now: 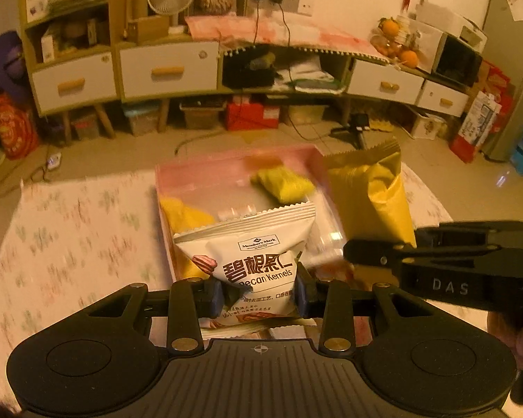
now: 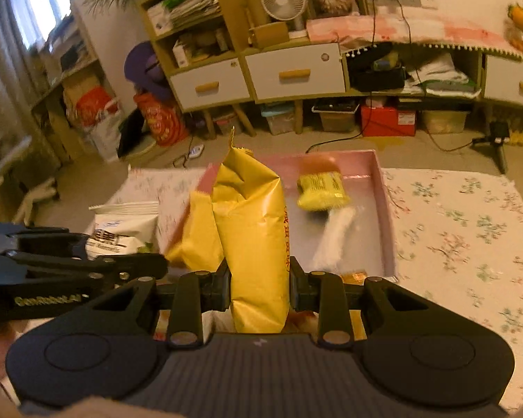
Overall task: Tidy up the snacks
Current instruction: 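Carry both packs over the pink box and open both tools to drop them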
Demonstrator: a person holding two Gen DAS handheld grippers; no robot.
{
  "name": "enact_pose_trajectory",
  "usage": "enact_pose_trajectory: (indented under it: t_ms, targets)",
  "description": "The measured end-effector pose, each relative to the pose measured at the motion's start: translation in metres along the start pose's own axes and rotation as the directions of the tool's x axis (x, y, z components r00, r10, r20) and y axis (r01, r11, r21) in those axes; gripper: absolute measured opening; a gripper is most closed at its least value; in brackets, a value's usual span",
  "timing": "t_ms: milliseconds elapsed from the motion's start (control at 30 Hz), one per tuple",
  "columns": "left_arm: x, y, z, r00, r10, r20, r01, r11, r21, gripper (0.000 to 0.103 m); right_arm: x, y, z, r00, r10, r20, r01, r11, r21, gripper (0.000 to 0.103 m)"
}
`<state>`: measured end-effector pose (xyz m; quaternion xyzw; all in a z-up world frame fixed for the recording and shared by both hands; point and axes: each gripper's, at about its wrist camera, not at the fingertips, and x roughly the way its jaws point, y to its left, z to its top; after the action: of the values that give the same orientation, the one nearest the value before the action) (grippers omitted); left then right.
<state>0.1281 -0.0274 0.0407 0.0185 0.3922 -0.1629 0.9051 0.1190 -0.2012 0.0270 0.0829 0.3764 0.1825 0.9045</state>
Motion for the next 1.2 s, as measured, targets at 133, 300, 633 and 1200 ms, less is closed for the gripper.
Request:
enact_pose_trajectory:
  t_ms: [133, 300, 633, 1200]
  targets:
    - [0.018, 0.005, 0.022, 1.0, 0.028, 0.002, -0.028, 1.0, 0.0, 0.035, 0.011, -0.004, 0.009, 1.0, 0.013, 0.009, -0.014, 0.998, 0.055, 0.027]
    - [0.049, 0.01, 0.037, 0.998, 0.058, -0.008, -0.058, 0.998, -0.004, 0.035, 0.03, -0.01, 0.015, 1.0, 0.017, -0.013, -0.015, 0.995, 0.095, 0.027]
    - [0.105, 0.015, 0.046, 0.989, 0.149, -0.003, -0.149, 0.989, -0.009, 0.036, 0.06, -0.022, 0.016, 0.996, 0.02, -0.089, -0.006, 0.986, 0.164, 0.028]
    - [0.116, 0.018, 0.05, 0.982, 0.186, 0.037, -0.186, 0.982, -0.013, 0.061, 0.045, -0.026, 0.018, 0.996, -0.065, -0.066, 0.072, 0.991, 0.114, 0.057]
